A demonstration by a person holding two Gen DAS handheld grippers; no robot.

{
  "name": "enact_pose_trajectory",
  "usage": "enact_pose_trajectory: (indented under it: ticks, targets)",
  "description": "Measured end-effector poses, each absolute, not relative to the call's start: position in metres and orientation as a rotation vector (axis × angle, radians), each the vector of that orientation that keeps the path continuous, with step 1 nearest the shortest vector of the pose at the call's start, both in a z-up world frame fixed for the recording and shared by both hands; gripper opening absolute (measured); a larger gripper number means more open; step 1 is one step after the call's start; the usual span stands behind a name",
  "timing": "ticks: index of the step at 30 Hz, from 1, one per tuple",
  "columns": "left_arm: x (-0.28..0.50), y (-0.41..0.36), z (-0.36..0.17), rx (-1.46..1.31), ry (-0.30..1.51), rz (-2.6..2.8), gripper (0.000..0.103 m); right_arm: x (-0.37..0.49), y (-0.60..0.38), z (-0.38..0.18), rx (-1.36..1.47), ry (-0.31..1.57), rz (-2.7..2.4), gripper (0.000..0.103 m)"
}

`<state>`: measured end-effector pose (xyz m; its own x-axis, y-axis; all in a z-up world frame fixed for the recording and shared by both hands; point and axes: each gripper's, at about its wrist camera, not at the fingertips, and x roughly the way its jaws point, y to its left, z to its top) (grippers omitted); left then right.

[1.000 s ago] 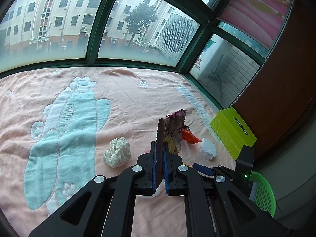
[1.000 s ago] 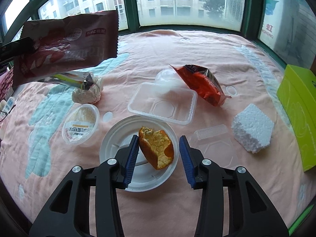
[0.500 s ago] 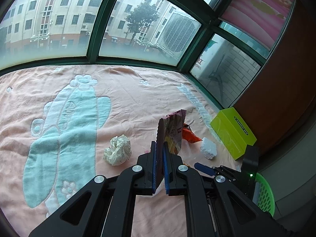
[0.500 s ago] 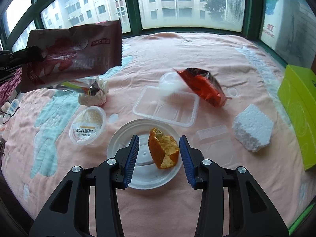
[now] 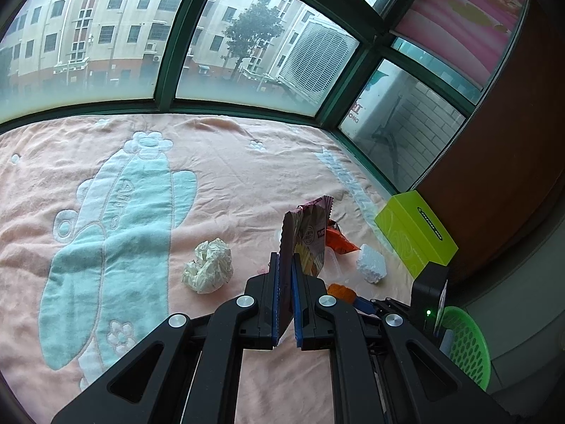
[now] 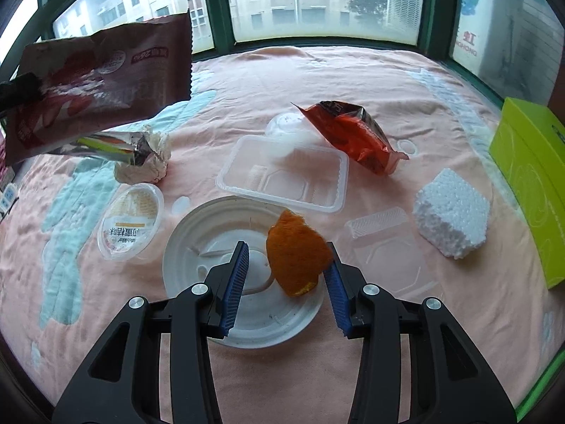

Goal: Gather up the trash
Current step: 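Grasp the orange bread piece on the white lid with right tool while left holds wrapper, then carry wrapper and bread to the wastebasket and release both inside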

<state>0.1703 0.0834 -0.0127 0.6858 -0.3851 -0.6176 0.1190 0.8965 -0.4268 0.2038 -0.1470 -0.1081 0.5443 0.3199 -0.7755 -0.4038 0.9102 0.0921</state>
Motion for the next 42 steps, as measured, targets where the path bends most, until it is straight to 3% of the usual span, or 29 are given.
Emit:
enact_pose_trajectory:
  ticks: [2,5,10,27,42]
  targets:
    - [0.171,0.083,-0.013,-0.371,0.768,-0.290,0.006,0.204,-0.147,-0.108,-0.103,0.898,0.432,0.043]
    - [0.171,0.082,-0.013,-0.372,0.769,-0.287,0.006,0.202,-0.144,-0.107,-0.138,0.886,0.419,0.030]
    - [0.169,0.081,-0.013,-0.373,0.771,-0.289,0.006,0.200,-0.152,-0.104,-0.061,0.894,0.427,0.027]
    - [0.141,0.031,0.019,-0.327,0.733,-0.417,0.006,0.121,-0.218,-0.033,0.136,0.794,0.341,0.026]
    - [0.099,-0.095,0.036,-0.230,0.755,-0.690,0.006,0.015,-0.347,-0.018,0.239,0.744,0.028,0.027]
